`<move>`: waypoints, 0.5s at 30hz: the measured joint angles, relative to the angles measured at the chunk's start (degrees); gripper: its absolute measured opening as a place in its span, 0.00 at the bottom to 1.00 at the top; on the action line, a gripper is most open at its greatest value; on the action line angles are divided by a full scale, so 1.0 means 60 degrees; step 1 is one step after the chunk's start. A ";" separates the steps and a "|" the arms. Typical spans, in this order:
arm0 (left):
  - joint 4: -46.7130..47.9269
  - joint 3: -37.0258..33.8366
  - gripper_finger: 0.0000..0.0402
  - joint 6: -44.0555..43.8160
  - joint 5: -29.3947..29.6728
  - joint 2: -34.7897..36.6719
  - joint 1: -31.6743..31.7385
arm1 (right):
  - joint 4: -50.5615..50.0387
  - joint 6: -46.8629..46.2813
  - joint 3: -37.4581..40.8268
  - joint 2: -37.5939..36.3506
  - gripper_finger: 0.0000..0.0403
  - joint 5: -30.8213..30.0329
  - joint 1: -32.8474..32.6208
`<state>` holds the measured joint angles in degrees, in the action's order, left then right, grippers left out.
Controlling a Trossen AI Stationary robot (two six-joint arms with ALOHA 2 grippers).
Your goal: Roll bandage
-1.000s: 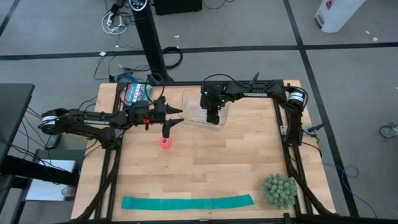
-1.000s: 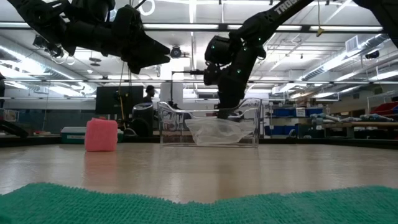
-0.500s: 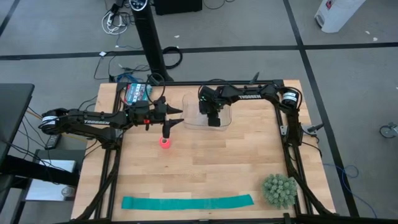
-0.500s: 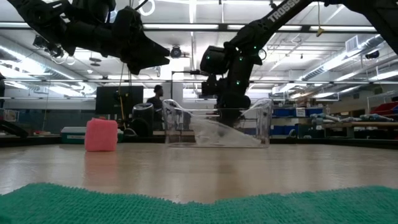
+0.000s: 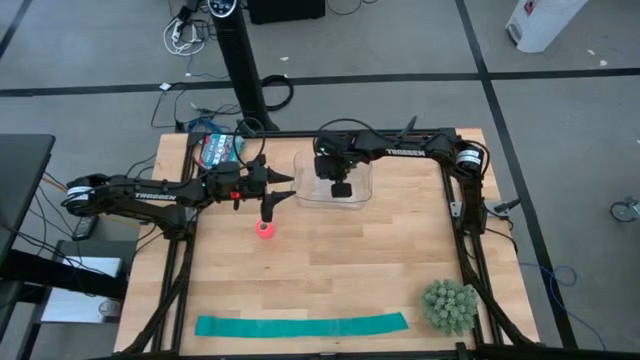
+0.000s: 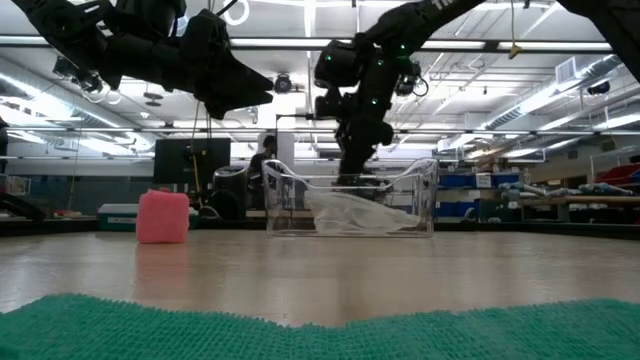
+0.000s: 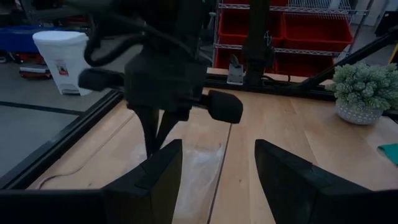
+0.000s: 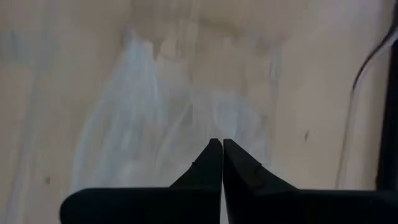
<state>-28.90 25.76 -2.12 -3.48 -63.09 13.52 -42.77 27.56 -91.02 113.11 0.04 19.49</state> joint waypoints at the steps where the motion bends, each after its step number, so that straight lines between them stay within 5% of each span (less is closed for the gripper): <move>1: 0.0011 0.0000 0.52 -0.0004 -0.0002 0.0000 0.0000 | 0.0043 -0.0024 -0.0088 0.0009 0.02 0.0002 -0.0001; 6: 0.0027 0.0000 0.52 -0.0086 -0.0023 0.0000 -0.0004 | 0.0435 -0.0321 -0.0157 0.0019 0.12 0.0122 -0.0055; 15: 0.0028 0.0000 0.52 -0.0196 -0.0072 0.0000 -0.0007 | 0.0343 -0.0806 -0.0131 0.0760 0.46 0.0212 -0.0223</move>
<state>-28.73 25.76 -3.29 -3.91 -63.09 13.47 -40.71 22.72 -91.81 117.68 1.32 18.15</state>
